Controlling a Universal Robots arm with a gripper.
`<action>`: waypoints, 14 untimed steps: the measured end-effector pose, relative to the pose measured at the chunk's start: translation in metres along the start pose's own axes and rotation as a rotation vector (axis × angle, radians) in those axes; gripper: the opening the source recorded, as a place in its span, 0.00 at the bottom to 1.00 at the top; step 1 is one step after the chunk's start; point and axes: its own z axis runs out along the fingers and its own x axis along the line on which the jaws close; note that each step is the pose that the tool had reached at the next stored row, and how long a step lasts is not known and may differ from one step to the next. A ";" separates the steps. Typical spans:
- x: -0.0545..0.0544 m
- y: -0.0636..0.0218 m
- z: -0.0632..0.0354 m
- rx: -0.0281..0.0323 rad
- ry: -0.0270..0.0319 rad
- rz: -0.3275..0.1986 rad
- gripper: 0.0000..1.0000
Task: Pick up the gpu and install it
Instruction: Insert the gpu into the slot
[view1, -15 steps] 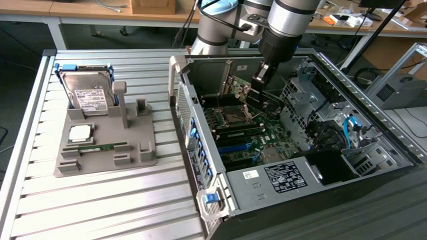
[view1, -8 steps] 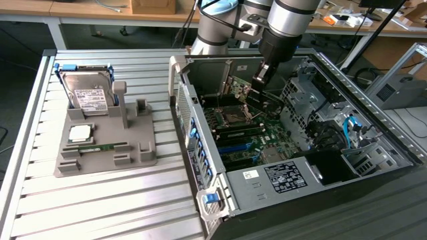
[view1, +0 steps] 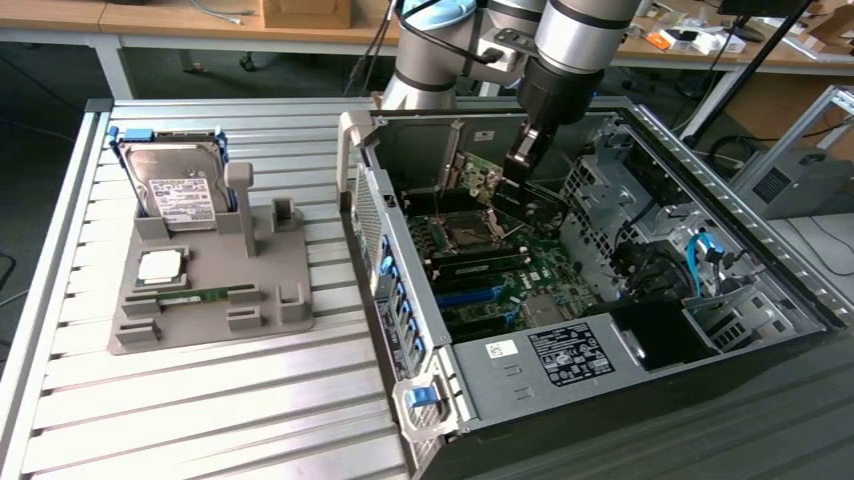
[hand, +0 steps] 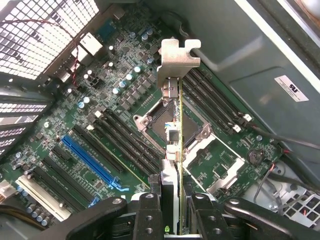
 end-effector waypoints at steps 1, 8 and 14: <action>0.000 0.0000 0.0000 -0.0001 0.0000 -0.002 0.27; 0.000 0.0000 0.0000 -0.0004 -0.0001 -0.015 0.27; 0.000 0.0000 0.0000 -0.0008 -0.0001 -0.026 0.27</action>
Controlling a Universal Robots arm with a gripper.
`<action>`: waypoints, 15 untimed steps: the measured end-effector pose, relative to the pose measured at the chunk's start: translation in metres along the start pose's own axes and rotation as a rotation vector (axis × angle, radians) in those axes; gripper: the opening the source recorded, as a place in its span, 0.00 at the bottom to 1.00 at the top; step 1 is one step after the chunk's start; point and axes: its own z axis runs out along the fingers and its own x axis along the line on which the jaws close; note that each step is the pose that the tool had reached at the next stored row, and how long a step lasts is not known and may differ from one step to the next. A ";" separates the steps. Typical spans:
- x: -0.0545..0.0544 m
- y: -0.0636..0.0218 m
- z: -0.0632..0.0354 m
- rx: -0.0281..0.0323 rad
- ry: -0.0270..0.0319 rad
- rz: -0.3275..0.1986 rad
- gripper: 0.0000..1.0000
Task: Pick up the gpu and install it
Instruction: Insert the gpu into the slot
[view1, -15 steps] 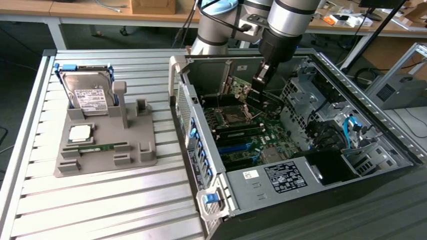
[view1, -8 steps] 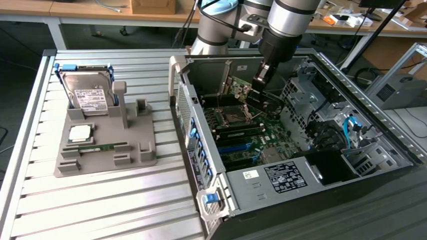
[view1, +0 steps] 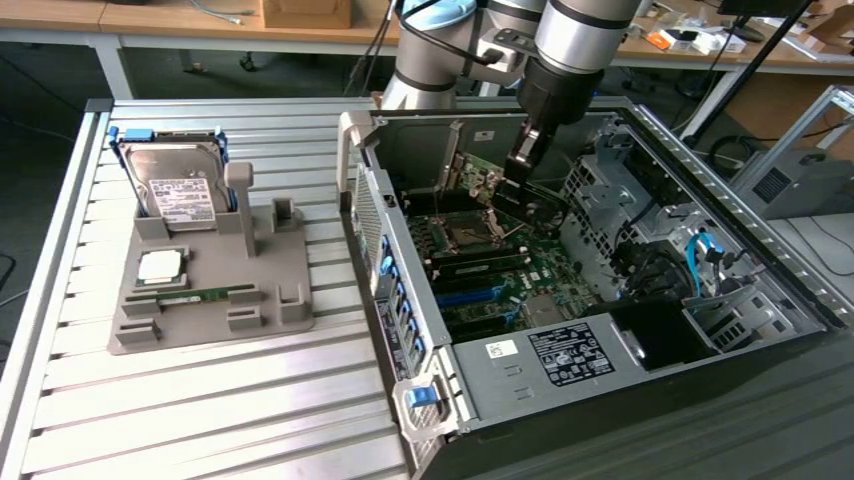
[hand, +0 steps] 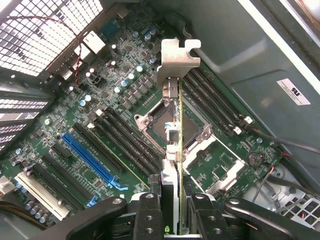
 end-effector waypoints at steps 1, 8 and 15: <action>0.000 0.0000 0.0000 0.0000 0.0000 -0.002 0.27; 0.000 0.0000 0.0000 -0.0005 -0.0001 -0.014 0.27; 0.000 0.0000 0.0001 -0.0009 -0.0002 -0.027 0.27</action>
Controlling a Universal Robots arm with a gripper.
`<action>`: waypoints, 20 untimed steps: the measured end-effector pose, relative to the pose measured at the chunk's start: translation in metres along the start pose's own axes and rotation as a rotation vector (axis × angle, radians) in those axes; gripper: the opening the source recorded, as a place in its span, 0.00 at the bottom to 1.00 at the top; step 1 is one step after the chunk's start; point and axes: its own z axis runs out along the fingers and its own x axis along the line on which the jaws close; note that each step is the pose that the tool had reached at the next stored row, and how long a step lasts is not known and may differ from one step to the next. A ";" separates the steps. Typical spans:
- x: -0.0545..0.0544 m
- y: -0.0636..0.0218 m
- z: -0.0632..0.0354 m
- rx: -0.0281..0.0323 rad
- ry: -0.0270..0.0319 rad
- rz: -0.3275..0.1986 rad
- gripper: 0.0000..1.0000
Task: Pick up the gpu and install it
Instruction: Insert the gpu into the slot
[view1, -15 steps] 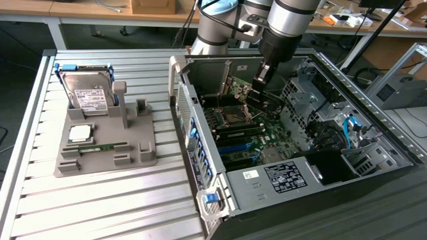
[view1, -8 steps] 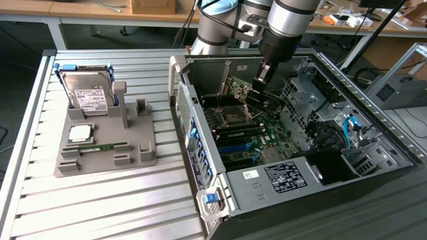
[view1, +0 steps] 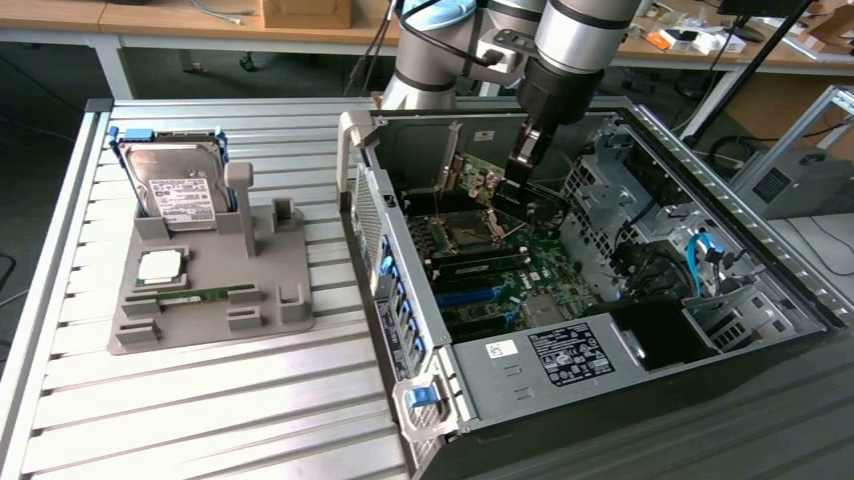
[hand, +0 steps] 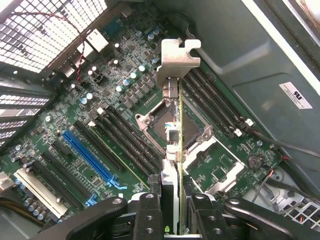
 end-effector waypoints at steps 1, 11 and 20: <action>0.000 0.0000 0.0000 -0.0001 0.0000 -0.002 0.27; 0.000 0.0000 0.0000 -0.0006 -0.0001 -0.020 0.27; 0.000 0.0000 0.0000 -0.0012 -0.0002 -0.038 0.27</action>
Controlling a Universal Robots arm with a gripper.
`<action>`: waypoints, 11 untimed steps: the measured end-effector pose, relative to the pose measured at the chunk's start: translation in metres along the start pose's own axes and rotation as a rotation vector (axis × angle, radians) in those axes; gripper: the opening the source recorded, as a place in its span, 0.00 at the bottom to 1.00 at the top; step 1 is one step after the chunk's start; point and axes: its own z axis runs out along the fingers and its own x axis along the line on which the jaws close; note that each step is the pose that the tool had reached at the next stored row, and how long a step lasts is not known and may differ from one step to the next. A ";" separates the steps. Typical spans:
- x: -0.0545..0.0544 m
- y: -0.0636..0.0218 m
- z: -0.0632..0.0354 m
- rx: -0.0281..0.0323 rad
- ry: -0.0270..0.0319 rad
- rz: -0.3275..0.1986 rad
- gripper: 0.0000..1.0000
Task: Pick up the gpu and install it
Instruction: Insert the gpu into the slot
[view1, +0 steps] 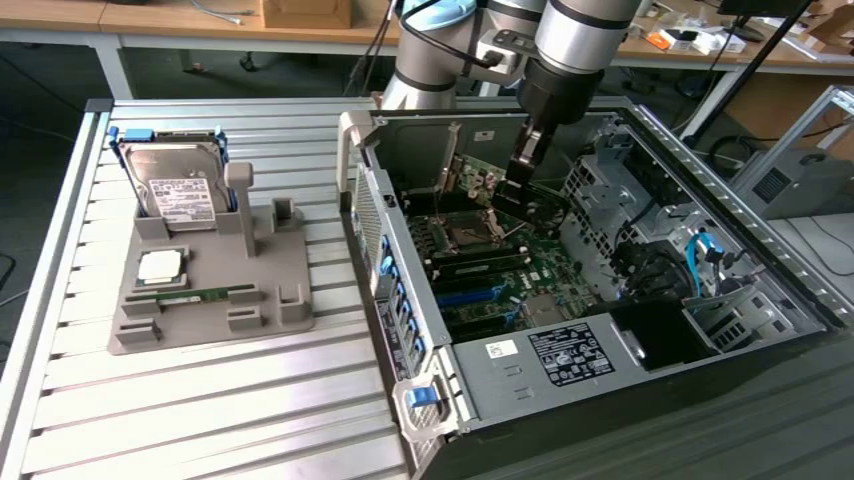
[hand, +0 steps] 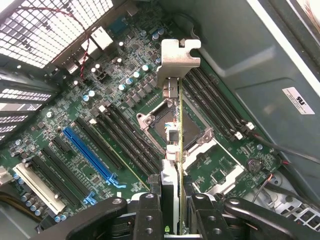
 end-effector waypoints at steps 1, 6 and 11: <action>0.000 0.0000 0.0000 0.0000 0.0000 -0.001 0.27; 0.000 0.0000 0.0000 -0.0003 -0.0001 -0.010 0.27; 0.000 0.0000 0.0000 -0.0007 -0.0001 -0.021 0.27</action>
